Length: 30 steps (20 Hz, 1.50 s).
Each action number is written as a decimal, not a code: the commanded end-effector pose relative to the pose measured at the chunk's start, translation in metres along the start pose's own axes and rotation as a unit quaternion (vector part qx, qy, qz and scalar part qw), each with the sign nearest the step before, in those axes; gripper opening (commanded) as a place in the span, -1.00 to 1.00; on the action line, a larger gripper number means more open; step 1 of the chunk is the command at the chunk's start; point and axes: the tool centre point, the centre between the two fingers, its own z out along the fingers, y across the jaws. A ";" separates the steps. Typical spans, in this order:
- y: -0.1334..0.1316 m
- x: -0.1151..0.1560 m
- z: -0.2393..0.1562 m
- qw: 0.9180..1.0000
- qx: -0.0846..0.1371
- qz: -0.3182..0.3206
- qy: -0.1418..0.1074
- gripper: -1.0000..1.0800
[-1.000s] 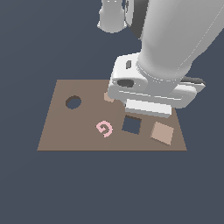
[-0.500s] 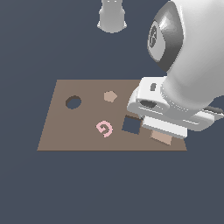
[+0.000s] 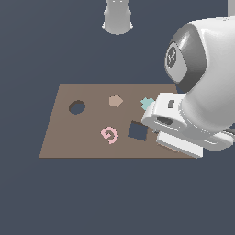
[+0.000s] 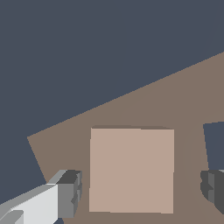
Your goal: Insert a designated object into the corresponding slot on a board.
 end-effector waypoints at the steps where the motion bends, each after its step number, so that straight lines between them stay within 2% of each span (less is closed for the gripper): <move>1: -0.003 0.002 0.002 1.000 0.000 0.005 0.001 0.92; 17: -0.006 0.004 0.023 1.000 0.000 0.009 0.001 0.92; 18: -0.006 0.004 0.023 1.000 0.000 0.009 0.001 -1.00; 30: -0.006 0.004 0.022 1.000 0.001 0.009 0.001 -1.00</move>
